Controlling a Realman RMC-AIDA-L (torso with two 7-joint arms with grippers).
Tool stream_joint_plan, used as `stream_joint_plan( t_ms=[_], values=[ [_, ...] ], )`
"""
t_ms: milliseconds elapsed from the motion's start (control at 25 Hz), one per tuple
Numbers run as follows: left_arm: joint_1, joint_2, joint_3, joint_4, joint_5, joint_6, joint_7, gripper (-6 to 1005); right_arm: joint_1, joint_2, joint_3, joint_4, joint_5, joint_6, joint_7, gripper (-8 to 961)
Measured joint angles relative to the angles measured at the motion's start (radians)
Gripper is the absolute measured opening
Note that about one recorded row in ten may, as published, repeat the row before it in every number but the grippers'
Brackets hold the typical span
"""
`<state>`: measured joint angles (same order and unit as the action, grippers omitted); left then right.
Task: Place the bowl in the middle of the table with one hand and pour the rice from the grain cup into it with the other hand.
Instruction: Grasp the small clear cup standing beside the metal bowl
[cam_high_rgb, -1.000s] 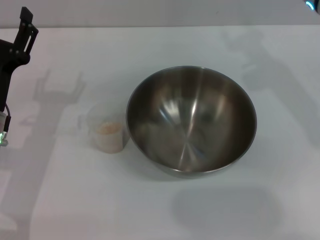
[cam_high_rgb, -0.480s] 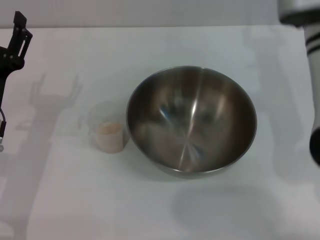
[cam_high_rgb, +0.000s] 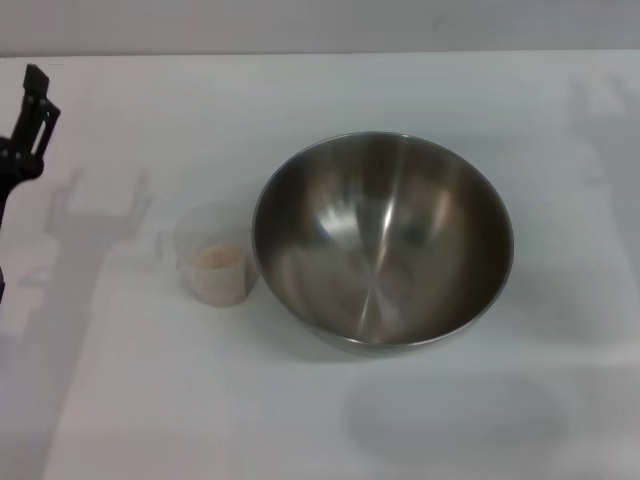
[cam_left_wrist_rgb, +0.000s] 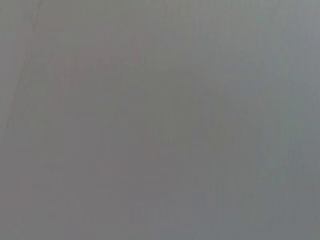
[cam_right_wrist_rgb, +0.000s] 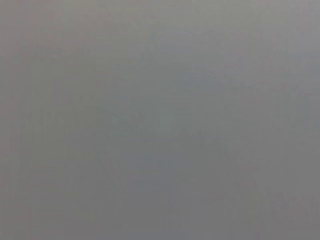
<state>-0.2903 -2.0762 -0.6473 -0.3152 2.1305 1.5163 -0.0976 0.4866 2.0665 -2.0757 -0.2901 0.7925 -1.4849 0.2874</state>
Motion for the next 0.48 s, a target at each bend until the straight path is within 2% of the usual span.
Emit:
stream_joint_plan(
  t_ms=[160, 200, 480],
  values=[
    [0.027, 0.0, 0.045, 0.003, 0.0, 0.022, 0.007, 858, -0.011, 0.001, -0.004, 0.078, -0.001, -0.013, 0.02, 552],
    [0.053, -0.001, 0.092, 0.005, 0.0, 0.028, 0.01, 858, -0.015, 0.002, -0.004, 0.093, -0.001, -0.013, 0.018, 552],
    [0.094, 0.001, 0.206, 0.027, 0.0, 0.025, 0.016, 858, -0.006, -0.002, 0.0, 0.16, 0.002, -0.003, 0.016, 552]
  ],
)
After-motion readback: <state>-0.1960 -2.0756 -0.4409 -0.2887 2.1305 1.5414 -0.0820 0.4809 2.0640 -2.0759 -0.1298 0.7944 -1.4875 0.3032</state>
